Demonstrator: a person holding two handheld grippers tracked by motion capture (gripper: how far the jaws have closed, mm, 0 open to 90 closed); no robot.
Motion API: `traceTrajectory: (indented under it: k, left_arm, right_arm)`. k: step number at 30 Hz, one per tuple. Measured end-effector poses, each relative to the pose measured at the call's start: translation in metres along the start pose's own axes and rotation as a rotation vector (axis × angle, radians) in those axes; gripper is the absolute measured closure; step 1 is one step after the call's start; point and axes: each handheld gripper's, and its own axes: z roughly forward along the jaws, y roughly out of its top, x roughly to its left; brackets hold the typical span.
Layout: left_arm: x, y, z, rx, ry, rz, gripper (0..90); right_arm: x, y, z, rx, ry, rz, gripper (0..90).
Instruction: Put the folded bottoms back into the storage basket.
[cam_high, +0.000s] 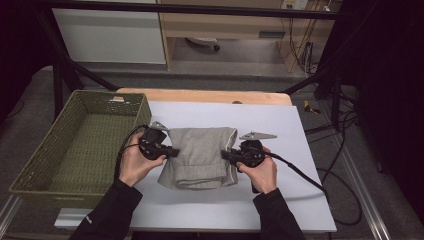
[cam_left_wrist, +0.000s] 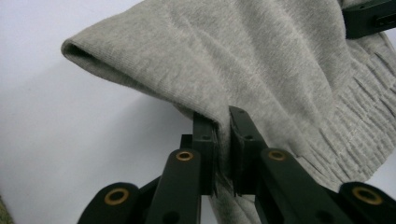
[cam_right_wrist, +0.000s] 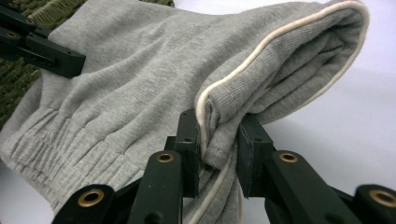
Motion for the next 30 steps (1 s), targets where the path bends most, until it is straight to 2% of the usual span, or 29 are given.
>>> traceTrajectory:
  k: [10,19,30]
  left_arm:
    - [-0.001,0.0,-0.007,-0.008,-0.004,0.002,82.4]
    - [-0.002,0.001,-0.017,-0.016,0.011,0.01,82.4]
    - [-0.004,0.0,-0.032,-0.027,0.006,0.002,82.4]
  right_arm:
    - [0.004,0.002,-0.004,-0.017,0.01,0.006,73.8]
    - [0.011,0.006,-0.005,-0.03,0.019,-0.008,73.8]
    - [0.016,0.009,-0.008,-0.043,0.044,0.003,73.8]
